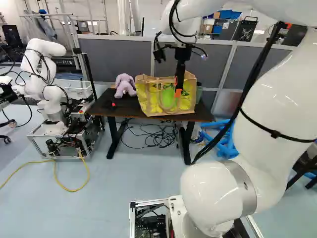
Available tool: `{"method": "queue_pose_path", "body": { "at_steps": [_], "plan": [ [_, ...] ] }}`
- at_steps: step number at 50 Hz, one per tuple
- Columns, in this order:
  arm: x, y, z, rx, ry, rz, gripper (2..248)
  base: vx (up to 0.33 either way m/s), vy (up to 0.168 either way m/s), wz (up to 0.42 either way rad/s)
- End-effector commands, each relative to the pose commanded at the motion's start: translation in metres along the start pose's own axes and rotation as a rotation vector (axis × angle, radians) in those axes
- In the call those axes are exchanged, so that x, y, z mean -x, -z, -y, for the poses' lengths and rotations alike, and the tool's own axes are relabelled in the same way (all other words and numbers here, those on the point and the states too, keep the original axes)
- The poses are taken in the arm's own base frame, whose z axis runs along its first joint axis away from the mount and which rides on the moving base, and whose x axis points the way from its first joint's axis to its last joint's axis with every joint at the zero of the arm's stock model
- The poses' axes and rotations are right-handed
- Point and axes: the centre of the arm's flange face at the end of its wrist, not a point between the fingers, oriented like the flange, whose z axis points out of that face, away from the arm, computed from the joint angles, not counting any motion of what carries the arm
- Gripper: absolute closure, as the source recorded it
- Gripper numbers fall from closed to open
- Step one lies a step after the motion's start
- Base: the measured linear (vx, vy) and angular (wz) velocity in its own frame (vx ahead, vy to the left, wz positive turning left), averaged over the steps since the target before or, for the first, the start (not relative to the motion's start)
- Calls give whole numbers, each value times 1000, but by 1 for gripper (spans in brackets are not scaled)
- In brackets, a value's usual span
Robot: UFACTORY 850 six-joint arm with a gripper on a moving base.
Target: Pick up the bag on the ground and place it on the table
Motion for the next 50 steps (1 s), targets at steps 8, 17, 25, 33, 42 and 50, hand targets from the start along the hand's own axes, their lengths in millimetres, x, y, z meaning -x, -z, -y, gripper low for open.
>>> {"method": "queue_pose_path", "body": {
  "at_steps": [8, 17, 25, 33, 42, 50],
  "plan": [
    [1, -10, 2, 31, -37, -11, 3, 0, 0, 0],
    [2, -22, 4, 71, -83, -26, 3, 0, 0, 0],
    [3, -34, 7, 110, -130, -43, 3, 0, 0, 0],
    [4, -46, 11, 152, -181, -64, 3, 0, 0, 0],
    [6, -62, 16, 202, -244, -93, 3, 0, 0, 0],
    [8, -77, 22, 251, -306, -125, 3, 0, 0, 0]
  ]
}}
